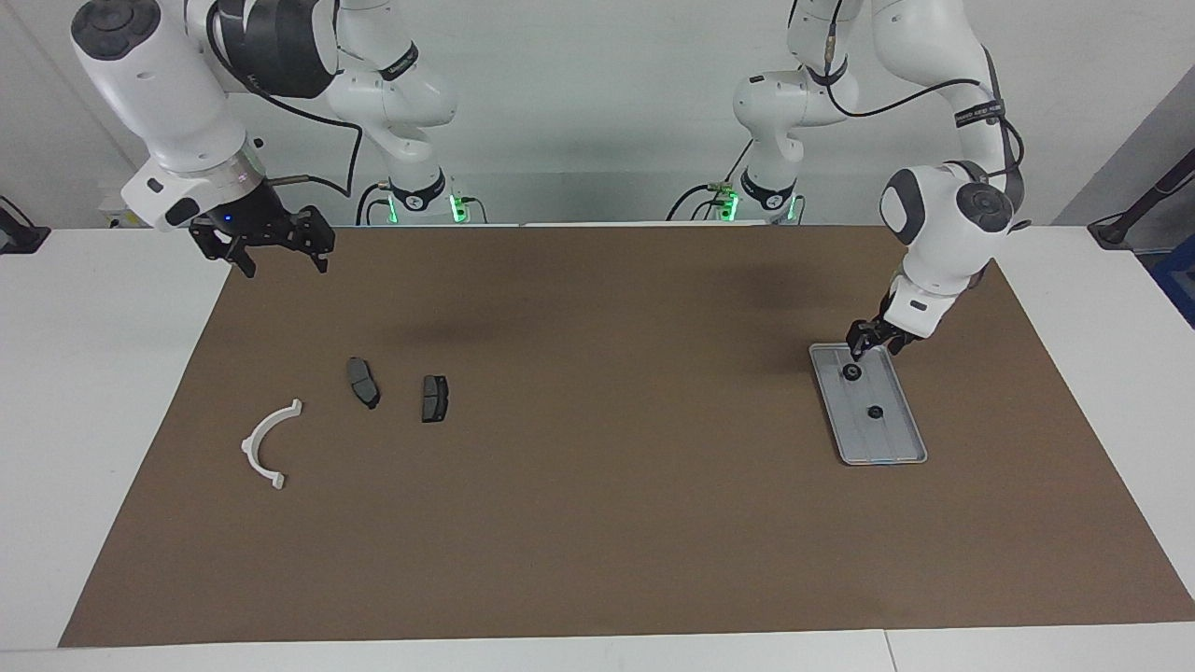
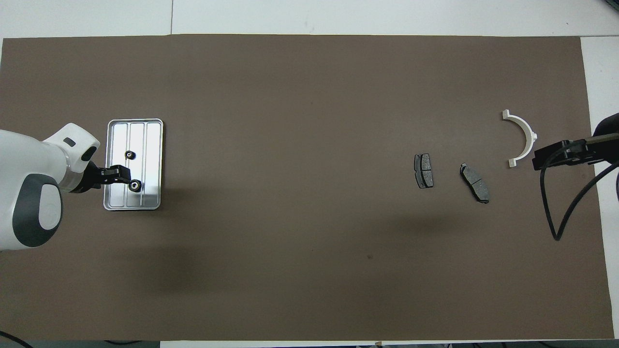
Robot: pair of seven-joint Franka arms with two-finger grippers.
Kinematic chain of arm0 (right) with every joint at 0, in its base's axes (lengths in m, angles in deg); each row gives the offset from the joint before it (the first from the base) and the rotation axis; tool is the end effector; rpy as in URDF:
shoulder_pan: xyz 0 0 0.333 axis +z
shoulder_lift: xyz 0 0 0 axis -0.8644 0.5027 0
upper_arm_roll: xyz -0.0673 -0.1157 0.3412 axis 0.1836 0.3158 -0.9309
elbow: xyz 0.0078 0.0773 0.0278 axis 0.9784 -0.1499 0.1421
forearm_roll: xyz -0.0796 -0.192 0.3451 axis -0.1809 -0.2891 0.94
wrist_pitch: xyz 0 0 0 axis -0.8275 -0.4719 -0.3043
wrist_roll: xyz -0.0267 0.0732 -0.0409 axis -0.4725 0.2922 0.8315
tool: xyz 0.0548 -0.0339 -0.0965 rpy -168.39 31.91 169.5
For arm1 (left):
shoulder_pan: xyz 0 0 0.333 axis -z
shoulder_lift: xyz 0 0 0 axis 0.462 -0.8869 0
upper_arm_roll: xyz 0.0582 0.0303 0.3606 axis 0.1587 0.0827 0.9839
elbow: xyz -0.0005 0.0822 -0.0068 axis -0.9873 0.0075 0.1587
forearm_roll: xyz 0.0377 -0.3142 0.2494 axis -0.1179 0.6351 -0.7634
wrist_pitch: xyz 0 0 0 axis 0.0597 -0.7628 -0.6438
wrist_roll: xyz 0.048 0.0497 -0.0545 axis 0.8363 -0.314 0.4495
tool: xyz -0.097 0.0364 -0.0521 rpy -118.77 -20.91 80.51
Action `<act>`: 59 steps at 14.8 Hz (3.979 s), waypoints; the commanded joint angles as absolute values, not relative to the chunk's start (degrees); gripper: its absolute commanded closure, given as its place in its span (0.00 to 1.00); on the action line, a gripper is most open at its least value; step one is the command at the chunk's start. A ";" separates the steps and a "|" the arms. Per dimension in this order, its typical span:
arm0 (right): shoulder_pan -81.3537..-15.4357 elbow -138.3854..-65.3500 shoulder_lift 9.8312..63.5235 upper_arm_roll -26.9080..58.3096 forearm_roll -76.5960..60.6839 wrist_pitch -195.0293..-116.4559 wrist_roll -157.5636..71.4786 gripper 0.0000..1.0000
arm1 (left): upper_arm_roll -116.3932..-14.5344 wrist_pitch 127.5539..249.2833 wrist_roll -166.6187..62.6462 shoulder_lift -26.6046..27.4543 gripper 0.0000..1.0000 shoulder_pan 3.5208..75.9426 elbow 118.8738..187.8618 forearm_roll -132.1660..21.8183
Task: Place bearing gear from tray to pile
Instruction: 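Grasp the black bearing on the tray with the left gripper, then lift the bearing and carry it toward the table center with the left gripper, then lower the bearing onto the table center and open the left gripper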
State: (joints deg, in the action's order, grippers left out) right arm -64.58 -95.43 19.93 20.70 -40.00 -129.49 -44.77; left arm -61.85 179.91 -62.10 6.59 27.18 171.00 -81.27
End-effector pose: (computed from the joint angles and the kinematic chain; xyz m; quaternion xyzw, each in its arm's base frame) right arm 0.5513 -0.0272 0.6228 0.9985 0.0338 -0.0407 0.0100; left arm 0.5458 0.0092 0.3827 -0.9987 -0.0496 0.0064 0.0064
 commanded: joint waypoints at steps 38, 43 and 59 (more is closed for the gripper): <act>-66.06 -96.73 18.96 20.18 -39.60 -131.75 -44.36 0.00 | -62.52 172.37 -7.77 -3.11 1.00 60.01 150.17 -81.01; -66.24 -96.73 18.96 20.18 -39.51 -131.75 -43.75 0.00 | -62.35 174.75 2.44 -13.42 1.00 66.45 141.82 -81.54; -66.32 -97.08 18.88 20.18 -39.51 -131.75 -42.96 0.00 | -62.00 184.06 2.36 -14.48 1.00 65.66 149.37 -82.68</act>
State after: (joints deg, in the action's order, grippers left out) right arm -65.25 -95.50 19.93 20.70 -40.01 -129.95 -44.55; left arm -62.04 181.61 1.92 -15.38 65.93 147.21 -81.57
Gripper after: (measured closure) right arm 0.000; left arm 0.652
